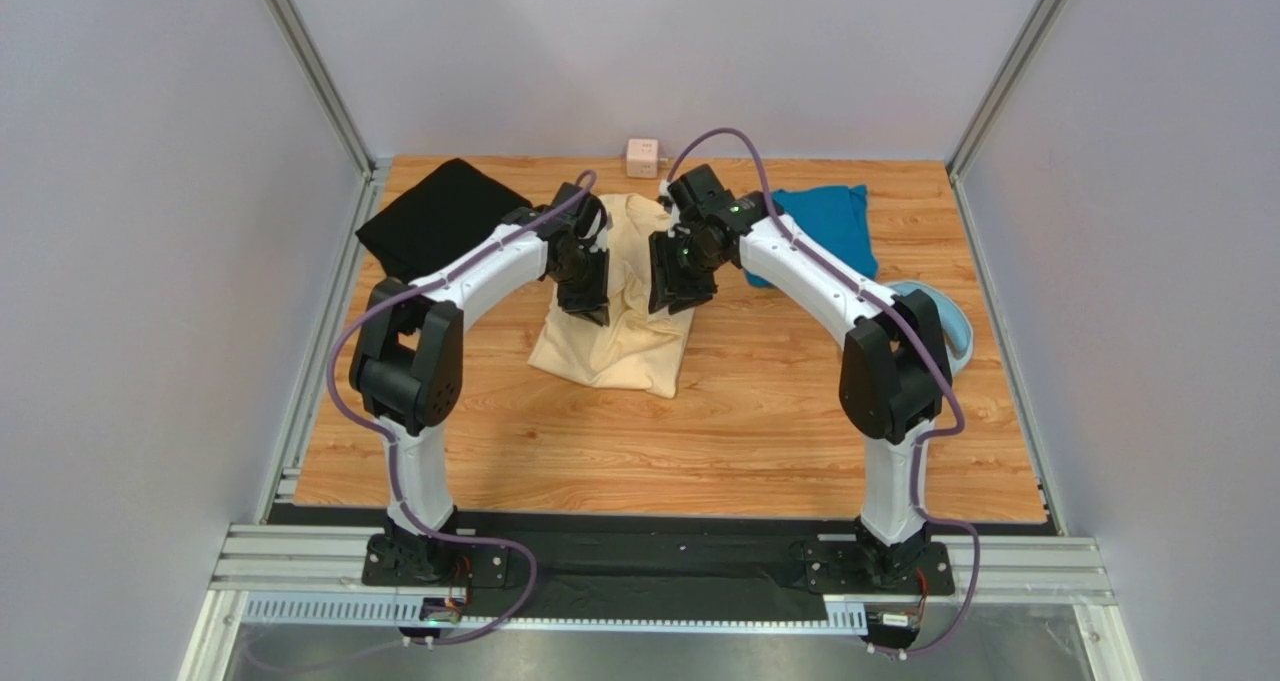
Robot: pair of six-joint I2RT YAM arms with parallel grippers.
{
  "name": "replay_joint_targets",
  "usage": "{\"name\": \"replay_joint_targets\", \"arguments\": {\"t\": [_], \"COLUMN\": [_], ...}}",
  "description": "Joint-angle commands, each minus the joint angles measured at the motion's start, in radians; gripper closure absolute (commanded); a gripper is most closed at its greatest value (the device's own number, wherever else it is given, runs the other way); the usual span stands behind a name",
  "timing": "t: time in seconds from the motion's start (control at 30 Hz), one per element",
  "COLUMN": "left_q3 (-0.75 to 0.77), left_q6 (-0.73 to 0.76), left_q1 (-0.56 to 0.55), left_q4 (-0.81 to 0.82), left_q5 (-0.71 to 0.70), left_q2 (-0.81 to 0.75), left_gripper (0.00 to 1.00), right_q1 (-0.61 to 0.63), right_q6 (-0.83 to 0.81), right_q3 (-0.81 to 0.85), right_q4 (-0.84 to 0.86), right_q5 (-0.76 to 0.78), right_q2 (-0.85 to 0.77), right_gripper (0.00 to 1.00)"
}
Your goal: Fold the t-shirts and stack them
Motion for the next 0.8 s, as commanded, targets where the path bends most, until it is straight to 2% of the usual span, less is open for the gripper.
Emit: {"name": "replay_joint_targets", "arguments": {"t": [0.0,0.3,0.47,0.6,0.77], "left_q3": [0.063,0.045,0.037,0.046,0.002], "left_q6": [0.014,0.008,0.0,-0.012,-0.021], "left_q1": [-0.006,-0.038,-0.075,-0.107,-0.118], "left_q4": [-0.056,-0.03,0.0,-0.004,0.01], "left_q5": [0.013,0.026,0.026,0.035,0.038], "left_q2": [0.028,0.083,0.15,0.221,0.246], "left_gripper": [0.82,0.82,0.82,0.95,1.0], "right_q1": [0.026,0.059,0.059,0.058,0.058], "right_q6": [-0.011,-0.01,-0.048,-0.069,-0.063], "right_q3": [-0.081,-0.135,0.008,0.057,0.054], "right_q4": [0.04,0.083,0.01,-0.015,-0.023], "right_q5": [-0.026,0.009,0.08,0.132,0.121], "right_q2": [-0.04,0.043,0.182,0.221,0.245], "right_gripper": [0.6,0.6,0.6,0.61,0.62]}}
